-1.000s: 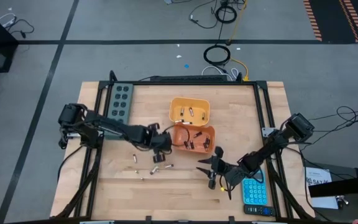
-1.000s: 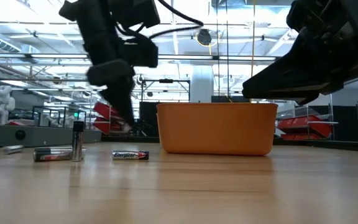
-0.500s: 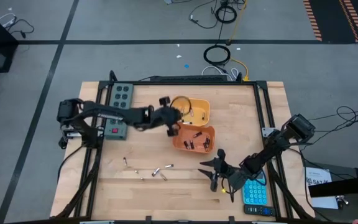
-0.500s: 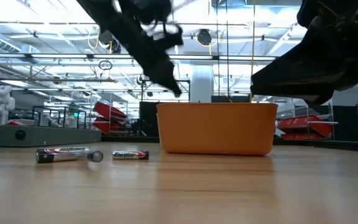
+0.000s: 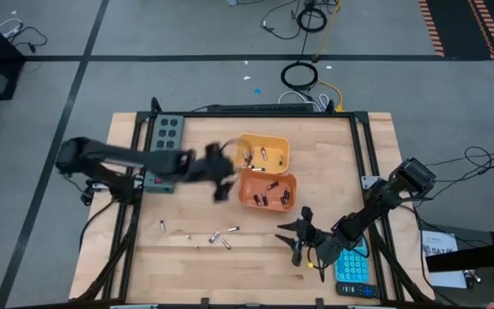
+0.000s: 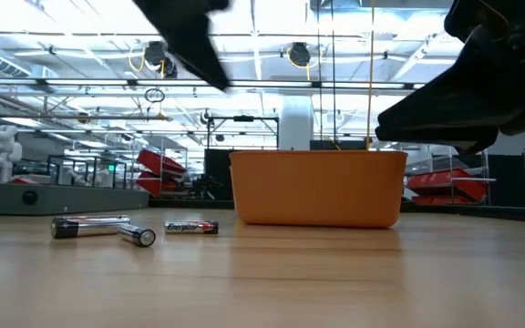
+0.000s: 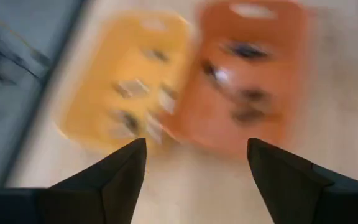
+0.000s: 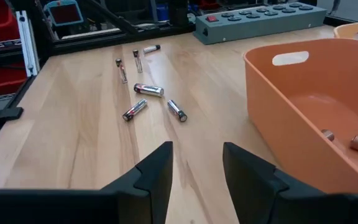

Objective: Sort batteries
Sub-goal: Put the silver battery into the yellow bin

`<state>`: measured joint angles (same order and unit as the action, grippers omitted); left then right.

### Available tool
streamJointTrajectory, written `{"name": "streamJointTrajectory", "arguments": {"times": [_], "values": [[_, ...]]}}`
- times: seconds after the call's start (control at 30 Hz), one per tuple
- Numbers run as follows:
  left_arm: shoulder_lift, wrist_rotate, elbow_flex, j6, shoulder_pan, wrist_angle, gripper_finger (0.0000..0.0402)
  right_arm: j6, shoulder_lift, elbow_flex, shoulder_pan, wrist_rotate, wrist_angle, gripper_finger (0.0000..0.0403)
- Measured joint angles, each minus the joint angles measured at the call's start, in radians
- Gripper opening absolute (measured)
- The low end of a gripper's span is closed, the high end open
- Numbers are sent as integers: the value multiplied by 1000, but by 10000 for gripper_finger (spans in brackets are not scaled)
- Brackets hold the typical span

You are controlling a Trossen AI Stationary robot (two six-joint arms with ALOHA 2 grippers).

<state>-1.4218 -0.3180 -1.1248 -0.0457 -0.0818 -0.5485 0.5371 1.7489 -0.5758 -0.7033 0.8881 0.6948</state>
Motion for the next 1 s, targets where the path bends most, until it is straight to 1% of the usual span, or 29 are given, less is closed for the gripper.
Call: {"name": "streamJointTrajectory", "arguments": {"times": [0.03, 0.1, 0.2, 0.3, 0.4, 0.5, 0.6, 0.67, 0.73, 0.87, 1.0], "values": [[21, -1, 0, -97, -52, -62, 283, -4, 0, 0, 0, 0, -9, 132], [52, -2, 0, -337, -160, -188, 277, -30, 0, 0, 0, -3, -14, 132], [60, 17, 1, -702, -328, -344, 265, -91, 0, 0, 5, -4, -9, 132], [50, 103, 1, -1027, -469, -457, 253, -168, -17, 0, 25, -5, 5, 132], [14, 189, 23, -1268, -585, -525, 240, -266, -48, 0, 50, -25, 35, 132], [-35, 268, 54, -1396, -666, -570, 230, -358, -89, 0, 68, -66, 63, 132], [-108, 317, 69, -1415, -717, -658, 226, -430, -127, 0, 80, -83, 66, 132], [-146, 322, 71, -1415, -739, -692, 226, -470, -147, 0, 88, -83, 68, 132], [-172, 326, 73, -1423, -745, -701, 226, -496, -160, 0, 94, -83, 73, 132], [-179, 337, 75, -1528, -737, -676, 226, -515, -171, 0, 102, -84, 89, 132], [-161, 346, 136, -1638, -737, -624, 226, -523, -171, 0, 103, -113, 112, 132]]}}
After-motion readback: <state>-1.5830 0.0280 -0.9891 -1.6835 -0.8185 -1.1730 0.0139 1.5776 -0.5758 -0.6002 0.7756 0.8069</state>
